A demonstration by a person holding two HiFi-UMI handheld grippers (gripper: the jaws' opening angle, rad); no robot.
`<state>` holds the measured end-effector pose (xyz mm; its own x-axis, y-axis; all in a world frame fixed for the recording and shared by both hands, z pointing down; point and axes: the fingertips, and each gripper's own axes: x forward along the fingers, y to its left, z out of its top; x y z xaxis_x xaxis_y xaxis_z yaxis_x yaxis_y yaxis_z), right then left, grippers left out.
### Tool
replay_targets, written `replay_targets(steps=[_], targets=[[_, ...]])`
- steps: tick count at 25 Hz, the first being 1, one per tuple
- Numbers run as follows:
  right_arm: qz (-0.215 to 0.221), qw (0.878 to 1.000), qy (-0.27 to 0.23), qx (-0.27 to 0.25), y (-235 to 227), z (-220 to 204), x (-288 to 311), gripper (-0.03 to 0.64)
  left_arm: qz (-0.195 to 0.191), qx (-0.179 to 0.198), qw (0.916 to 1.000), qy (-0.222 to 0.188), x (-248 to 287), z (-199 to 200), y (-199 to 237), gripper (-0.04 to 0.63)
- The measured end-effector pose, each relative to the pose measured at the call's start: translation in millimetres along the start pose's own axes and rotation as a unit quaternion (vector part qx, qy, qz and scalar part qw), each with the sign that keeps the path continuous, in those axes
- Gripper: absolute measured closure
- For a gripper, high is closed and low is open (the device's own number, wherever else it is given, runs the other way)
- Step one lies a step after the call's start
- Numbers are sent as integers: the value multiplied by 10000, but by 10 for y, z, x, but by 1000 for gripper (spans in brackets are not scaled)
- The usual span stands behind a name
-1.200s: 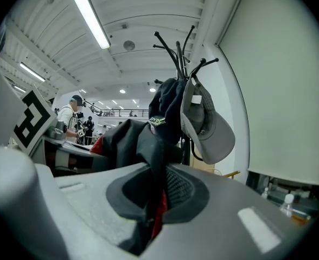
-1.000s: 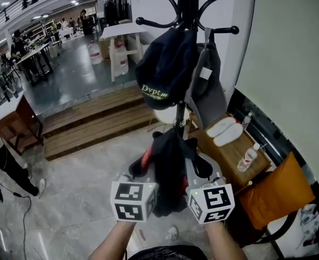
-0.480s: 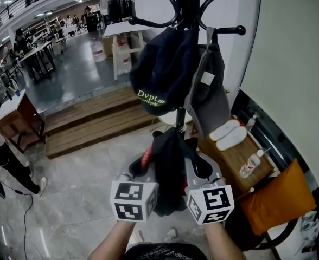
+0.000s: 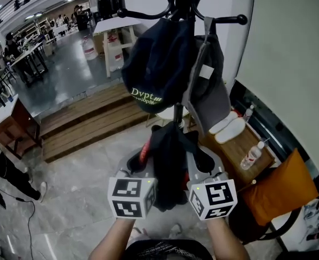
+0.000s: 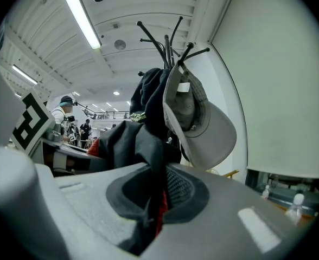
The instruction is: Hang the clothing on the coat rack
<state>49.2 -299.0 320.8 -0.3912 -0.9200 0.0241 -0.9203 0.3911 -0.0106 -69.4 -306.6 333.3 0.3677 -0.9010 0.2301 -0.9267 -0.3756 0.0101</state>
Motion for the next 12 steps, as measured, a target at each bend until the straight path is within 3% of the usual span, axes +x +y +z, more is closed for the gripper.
replay_targets(steps=[12], targets=[[-729, 9973, 16, -3, -46, 13, 90, 597, -696, 129, 9975, 34, 241, 54, 59, 563]])
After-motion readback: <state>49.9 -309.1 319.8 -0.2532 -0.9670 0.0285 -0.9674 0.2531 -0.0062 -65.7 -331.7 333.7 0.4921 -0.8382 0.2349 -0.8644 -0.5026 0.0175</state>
